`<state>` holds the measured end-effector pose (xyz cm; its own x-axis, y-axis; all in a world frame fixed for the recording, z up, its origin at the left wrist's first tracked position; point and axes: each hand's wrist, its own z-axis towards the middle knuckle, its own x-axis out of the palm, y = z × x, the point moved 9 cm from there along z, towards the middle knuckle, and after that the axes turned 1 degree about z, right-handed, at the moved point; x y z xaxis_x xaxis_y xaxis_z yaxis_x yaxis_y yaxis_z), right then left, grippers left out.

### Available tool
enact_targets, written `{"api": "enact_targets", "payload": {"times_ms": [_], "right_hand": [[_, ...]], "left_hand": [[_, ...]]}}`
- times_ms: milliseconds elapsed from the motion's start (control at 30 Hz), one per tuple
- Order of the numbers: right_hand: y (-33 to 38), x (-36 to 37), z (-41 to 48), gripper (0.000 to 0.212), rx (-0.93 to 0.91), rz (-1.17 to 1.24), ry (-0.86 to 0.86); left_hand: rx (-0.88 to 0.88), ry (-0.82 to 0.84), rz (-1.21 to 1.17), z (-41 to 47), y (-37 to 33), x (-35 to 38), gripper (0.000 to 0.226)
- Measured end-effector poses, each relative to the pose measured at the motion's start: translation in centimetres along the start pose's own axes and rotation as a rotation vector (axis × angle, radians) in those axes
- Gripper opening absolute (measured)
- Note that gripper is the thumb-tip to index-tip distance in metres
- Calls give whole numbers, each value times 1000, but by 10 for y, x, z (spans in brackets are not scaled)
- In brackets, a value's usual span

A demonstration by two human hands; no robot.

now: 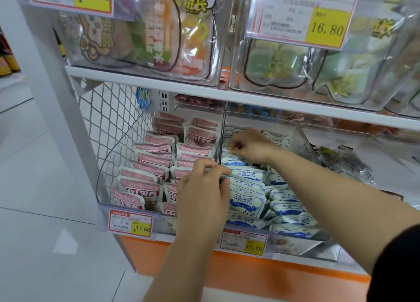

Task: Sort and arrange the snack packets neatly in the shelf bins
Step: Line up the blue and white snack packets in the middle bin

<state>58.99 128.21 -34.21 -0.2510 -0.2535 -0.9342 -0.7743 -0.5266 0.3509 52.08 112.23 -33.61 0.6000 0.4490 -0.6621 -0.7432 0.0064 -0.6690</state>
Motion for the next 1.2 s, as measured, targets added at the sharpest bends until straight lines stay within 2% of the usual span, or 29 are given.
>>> {"api": "enact_targets", "payload": {"times_ms": [133, 233, 400, 500, 667, 900, 1067, 1200], "right_hand": [[1, 7, 0, 20, -19, -14, 116], [5, 4, -4, 27, -60, -7, 140], [9, -26, -38, 23, -105, 49, -70], [12, -19, -67, 11, -114, -48, -16], [18, -10, -72, 17, -117, -219, -82], [21, 4, -55, 11, -114, -341, 11], [22, 8, -45, 42, -102, -367, 142], [21, 3, -48, 34, -97, -307, 56]], "left_hand": [[-23, -14, -16, 0, -1, 0, 17], [-9, -31, -26, 1, -2, -1, 17], [9, -31, -13, 1, -2, -2, 17], [16, -33, -25, 1, -1, -3, 16], [13, -33, -73, 2, 2, -3, 16], [10, -41, -67, 1, 2, -6, 16], [1, -39, -54, 2, 3, -5, 14], [5, -36, -73, 1, 3, -4, 14]]}}
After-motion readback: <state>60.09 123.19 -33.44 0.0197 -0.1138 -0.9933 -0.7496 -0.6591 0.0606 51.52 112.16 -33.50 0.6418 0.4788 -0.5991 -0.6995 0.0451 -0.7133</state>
